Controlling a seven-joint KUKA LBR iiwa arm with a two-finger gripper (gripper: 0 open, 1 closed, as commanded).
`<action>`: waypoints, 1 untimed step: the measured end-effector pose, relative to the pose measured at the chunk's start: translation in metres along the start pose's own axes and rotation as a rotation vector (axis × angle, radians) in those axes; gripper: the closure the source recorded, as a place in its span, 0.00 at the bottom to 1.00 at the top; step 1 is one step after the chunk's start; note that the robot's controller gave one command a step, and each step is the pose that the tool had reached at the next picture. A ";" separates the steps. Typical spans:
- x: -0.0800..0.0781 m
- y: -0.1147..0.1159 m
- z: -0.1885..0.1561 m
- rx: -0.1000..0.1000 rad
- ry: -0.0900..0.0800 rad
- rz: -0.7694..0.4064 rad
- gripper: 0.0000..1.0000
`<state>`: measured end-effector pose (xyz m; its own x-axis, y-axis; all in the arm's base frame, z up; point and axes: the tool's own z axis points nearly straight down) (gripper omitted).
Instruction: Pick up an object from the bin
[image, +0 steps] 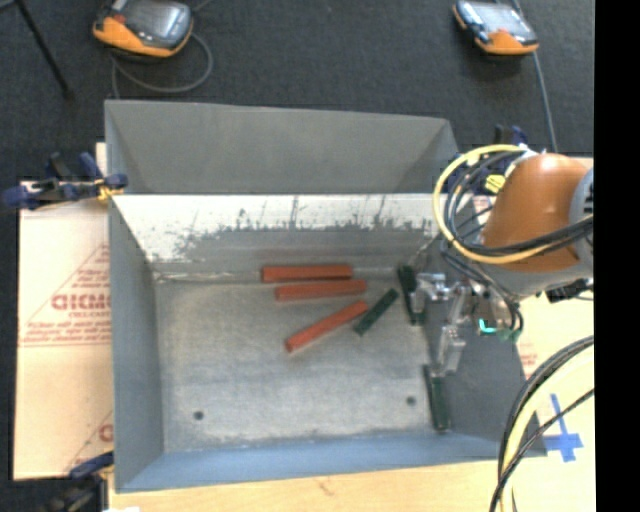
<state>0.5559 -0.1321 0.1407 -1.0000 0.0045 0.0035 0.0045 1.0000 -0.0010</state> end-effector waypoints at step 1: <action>-0.080 0.023 0.063 0.001 -0.010 -0.179 0.00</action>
Offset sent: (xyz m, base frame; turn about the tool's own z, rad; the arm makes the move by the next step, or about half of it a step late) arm 0.0783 0.0232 -0.0632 -0.1799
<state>0.6356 -0.1098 0.0779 -0.9848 -0.1737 -0.0059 -0.1737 0.9848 -0.0023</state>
